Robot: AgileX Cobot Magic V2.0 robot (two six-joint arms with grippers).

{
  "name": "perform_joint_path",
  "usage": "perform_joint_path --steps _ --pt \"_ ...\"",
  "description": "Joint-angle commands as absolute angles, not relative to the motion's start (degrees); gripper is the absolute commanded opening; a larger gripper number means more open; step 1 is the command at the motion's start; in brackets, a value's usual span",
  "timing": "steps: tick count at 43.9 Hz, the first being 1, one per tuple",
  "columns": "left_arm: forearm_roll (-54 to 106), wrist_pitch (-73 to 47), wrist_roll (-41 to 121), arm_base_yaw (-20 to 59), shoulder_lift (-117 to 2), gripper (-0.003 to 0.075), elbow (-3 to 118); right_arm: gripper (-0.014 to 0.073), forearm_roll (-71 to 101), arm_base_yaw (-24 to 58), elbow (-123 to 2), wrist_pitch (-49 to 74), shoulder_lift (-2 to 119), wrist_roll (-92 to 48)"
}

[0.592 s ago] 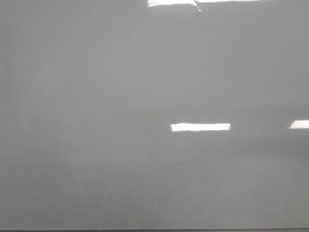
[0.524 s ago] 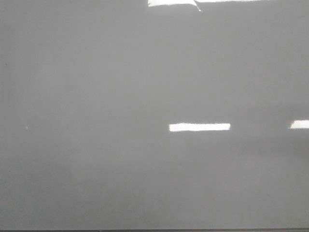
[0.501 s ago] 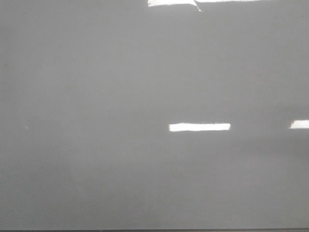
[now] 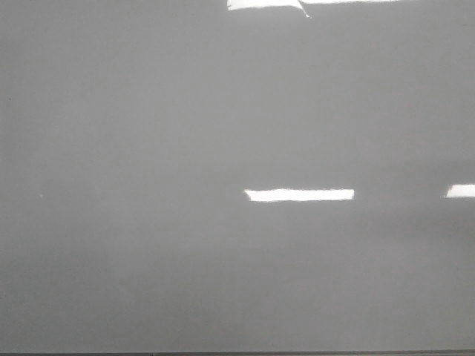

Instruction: Write number 6 on whiteboard

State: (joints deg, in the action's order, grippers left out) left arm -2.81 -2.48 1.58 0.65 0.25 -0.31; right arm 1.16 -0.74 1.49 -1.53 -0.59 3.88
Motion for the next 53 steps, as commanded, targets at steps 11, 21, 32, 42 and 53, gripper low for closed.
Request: perform_joint_path --steps 11,21,32,42,53 --pt "-2.18 3.26 1.37 0.82 1.07 -0.0020 -0.50 -0.0068 1.11 -0.77 1.27 -6.47 -1.70 3.70" --pt "-0.99 9.81 1.26 0.82 1.07 -0.0020 0.72 -0.0068 1.11 -0.77 -2.05 -3.32 -1.66 3.70" --pt "0.92 1.27 1.26 0.82 0.60 -0.0020 11.79 -0.0066 1.05 -0.77 -14.44 10.51 -1.04 3.06" --pt "0.00 -11.95 1.26 0.82 -4.46 -0.0020 27.71 -0.0066 1.11 -0.77 -28.15 21.88 5.85 -0.87" --pt "0.00 -22.72 1.26 0.82 -14.46 -0.0020 42.14 -0.0066 8.37 -0.58 -46.75 35.46 19.39 -1.70"
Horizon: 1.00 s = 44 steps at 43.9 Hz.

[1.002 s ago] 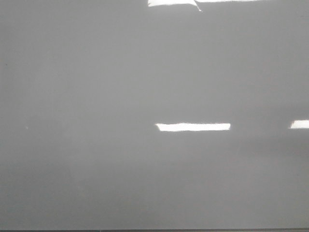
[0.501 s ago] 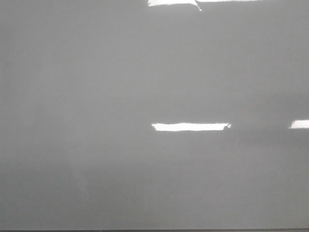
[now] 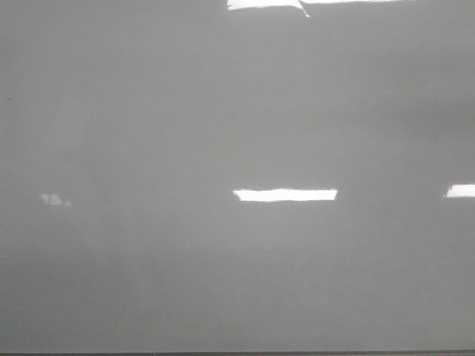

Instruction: Write number 6 on whiteboard

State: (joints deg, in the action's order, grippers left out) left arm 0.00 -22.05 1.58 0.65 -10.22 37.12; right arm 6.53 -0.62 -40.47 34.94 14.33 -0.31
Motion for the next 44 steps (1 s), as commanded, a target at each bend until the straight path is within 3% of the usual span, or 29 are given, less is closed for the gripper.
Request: perform_joint_path --steps 1,18,32,35,38,44 --pt "0.00 -23.84 1.26 0.82 -15.72 -0.0020 43.07 -0.0066 8.37 -0.58 -48.09 37.16 20.64 -2.33" --pt "0.00 -33.53 1.26 0.82 -26.96 -0.0020 45.00 -0.0066 8.17 -0.58 -52.55 41.35 35.11 -6.29" --pt "0.65 -32.29 1.26 0.82 -32.18 -0.0020 42.41 -0.0055 8.17 -0.58 -48.87 40.51 41.56 -6.29" --pt "0.65 -32.29 1.26 0.82 -32.98 0.0000 41.88 0.0020 8.17 -0.58 -48.25 40.08 41.57 -6.29" --pt "0.65 -32.29 1.37 0.82 -33.68 0.0066 41.73 0.0157 8.17 -0.58 -48.19 39.98 41.57 -6.29" --pt "0.41 -32.00 1.48 0.82 -35.70 0.0318 41.73 0.0405 8.17 -0.58 -48.19 39.64 41.57 -6.29"
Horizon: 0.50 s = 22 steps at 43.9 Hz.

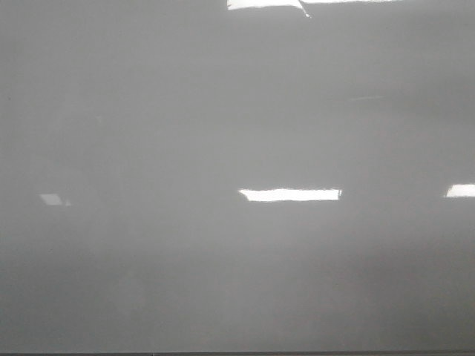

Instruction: Write number 6 on whiteboard

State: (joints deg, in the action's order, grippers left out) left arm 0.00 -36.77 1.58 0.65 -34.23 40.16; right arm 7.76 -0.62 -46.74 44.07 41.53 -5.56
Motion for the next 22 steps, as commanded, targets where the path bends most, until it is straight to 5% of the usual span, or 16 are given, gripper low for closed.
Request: perform_joint_path --steps 1,6,22 --pt "0.41 -32.00 1.48 0.82 -35.89 0.0348 41.73 0.0434 8.17 -0.58 -48.19 39.64 41.57 -6.29" --pt "0.41 -31.72 1.48 0.82 -38.05 0.0503 41.73 0.0503 8.17 -0.58 -48.19 39.58 41.57 -6.29" --pt "1.82 -26.41 0.83 4.81 -49.87 0.0513 41.83 0.0500 8.17 -0.58 -48.19 38.43 41.57 -6.29"
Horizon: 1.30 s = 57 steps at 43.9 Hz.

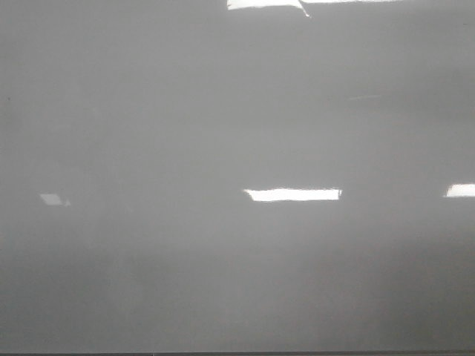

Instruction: Write number 6 on whiteboard

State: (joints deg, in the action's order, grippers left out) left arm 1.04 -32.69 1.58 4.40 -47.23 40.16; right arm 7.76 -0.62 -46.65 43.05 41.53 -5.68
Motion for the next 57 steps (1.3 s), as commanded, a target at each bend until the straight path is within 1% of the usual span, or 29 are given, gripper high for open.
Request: perform_joint_path --steps 1,8,24,37,42,47,56,57 --pt "2.07 -25.48 0.82 4.69 -51.13 0.0513 41.83 0.0500 8.17 -0.58 -48.19 38.43 41.57 -6.29" --pt "5.43 -19.36 0.82 4.69 -57.91 0.0513 41.83 0.0500 8.17 -0.58 -48.19 38.20 41.57 -6.29" --pt "5.43 -5.37 0.82 4.69 -71.99 0.0513 41.83 0.0500 8.17 -0.58 -48.19 38.09 41.57 -6.29" --pt "5.43 4.70 0.82 4.69 -78.83 0.0512 41.83 0.0500 8.17 -0.58 -48.19 38.09 41.57 -6.29" --pt "5.43 6.27 0.82 4.69 -79.44 0.0506 41.83 0.0500 8.17 -0.58 -48.19 38.09 41.57 -6.29" --pt "5.43 6.85 0.82 4.69 -79.71 0.0433 41.83 0.0500 8.17 -0.58 -48.19 38.04 41.57 -6.29" --pt "5.43 8.08 0.82 4.69 -79.71 0.0211 41.83 0.0500 8.17 -0.58 -48.19 37.84 41.57 -6.29" --pt "5.43 8.08 0.82 4.69 -79.71 0.0197 41.83 0.0500 8.17 -0.58 -48.19 37.79 41.57 -6.29"
